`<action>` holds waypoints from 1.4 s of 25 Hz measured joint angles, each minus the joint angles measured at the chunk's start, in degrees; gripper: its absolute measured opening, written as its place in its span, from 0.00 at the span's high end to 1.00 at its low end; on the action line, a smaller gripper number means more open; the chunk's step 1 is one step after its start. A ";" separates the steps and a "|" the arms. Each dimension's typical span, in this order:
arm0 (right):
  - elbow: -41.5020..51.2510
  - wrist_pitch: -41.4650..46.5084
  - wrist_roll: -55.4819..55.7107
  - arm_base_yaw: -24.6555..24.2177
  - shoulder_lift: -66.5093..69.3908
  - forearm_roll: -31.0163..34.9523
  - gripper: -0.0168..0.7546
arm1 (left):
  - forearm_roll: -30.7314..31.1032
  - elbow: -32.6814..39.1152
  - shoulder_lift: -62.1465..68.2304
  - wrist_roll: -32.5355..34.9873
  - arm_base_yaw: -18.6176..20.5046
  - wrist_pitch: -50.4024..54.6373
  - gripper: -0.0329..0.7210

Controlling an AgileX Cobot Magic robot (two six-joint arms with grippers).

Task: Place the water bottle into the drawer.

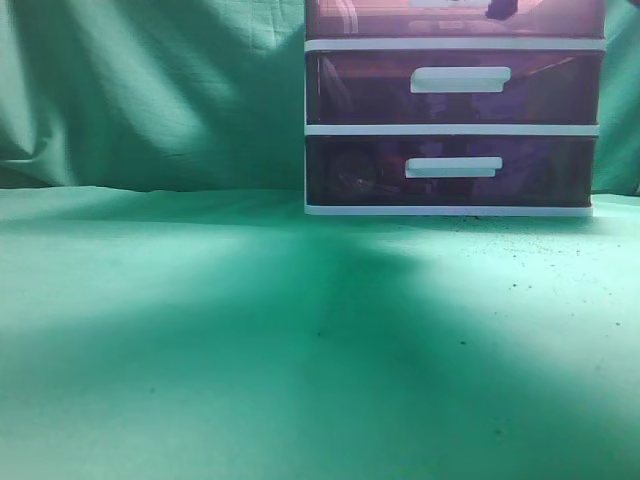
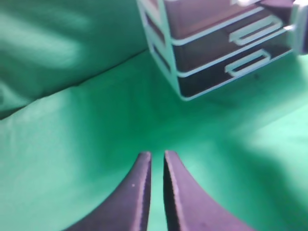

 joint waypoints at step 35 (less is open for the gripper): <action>27.93 57.13 36.27 13.02 -59.10 52.60 0.98 | -10.23 53.94 -63.94 -0.58 0.00 -16.05 0.89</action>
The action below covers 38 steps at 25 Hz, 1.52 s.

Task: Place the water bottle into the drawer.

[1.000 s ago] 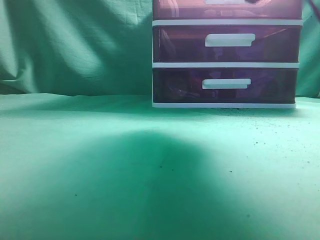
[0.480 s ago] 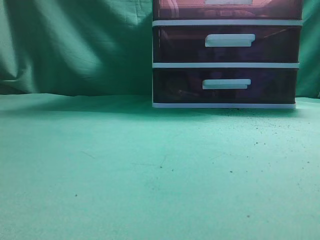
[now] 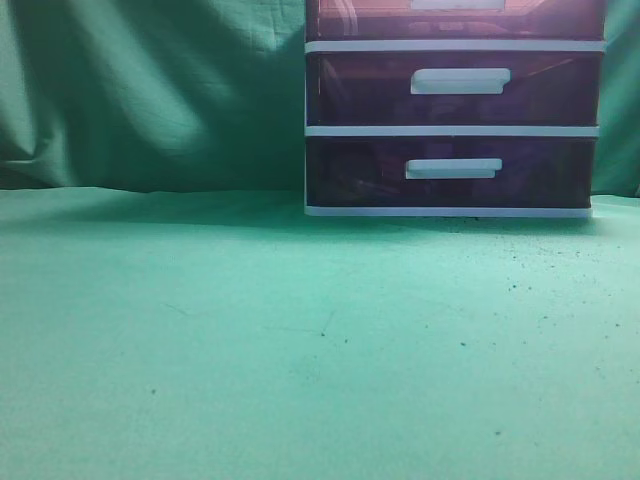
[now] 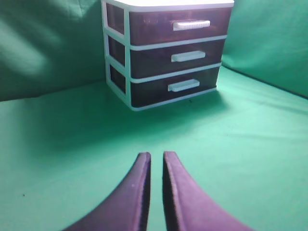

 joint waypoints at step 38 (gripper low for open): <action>35.31 -25.35 1.21 -4.78 -33.78 -7.17 0.98 | -0.41 9.49 -1.59 -0.10 0.00 -0.22 0.89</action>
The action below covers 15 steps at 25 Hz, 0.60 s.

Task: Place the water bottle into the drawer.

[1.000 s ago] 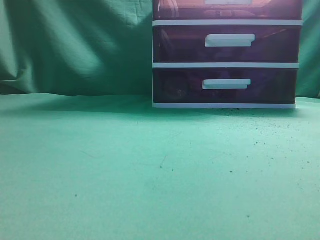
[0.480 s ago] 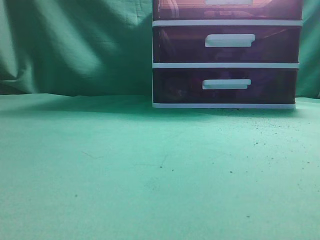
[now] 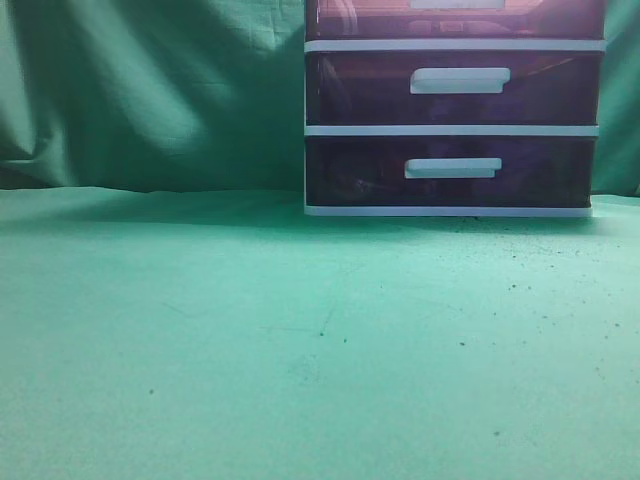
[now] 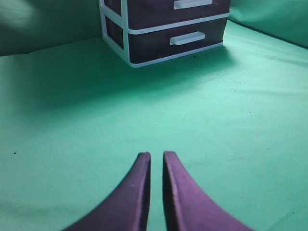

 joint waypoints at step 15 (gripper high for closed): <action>16.03 -4.65 15.97 -21.30 -11.65 -15.14 0.98 | 0.00 0.00 0.00 0.00 0.00 -0.04 0.89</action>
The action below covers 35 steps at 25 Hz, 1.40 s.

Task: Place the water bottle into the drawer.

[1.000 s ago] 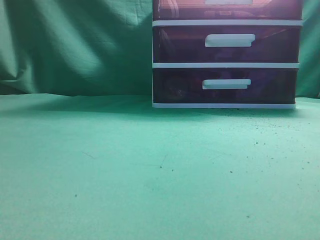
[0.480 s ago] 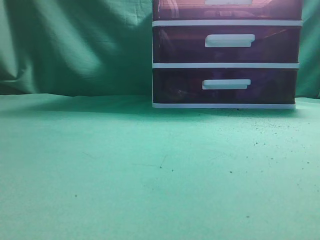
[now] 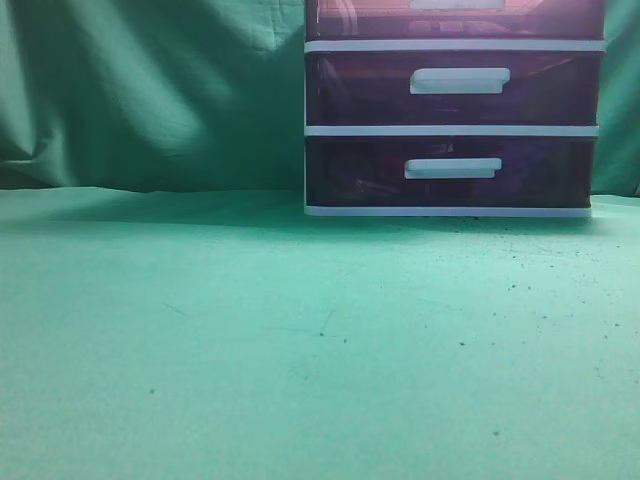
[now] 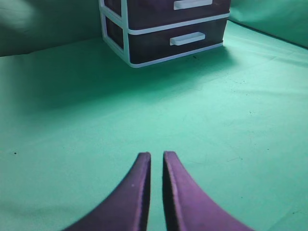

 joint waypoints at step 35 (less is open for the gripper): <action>0.12 8.33 9.92 0.00 0.00 -3.96 0.98 | 1.31 19.89 0.00 0.26 31.93 -34.20 0.89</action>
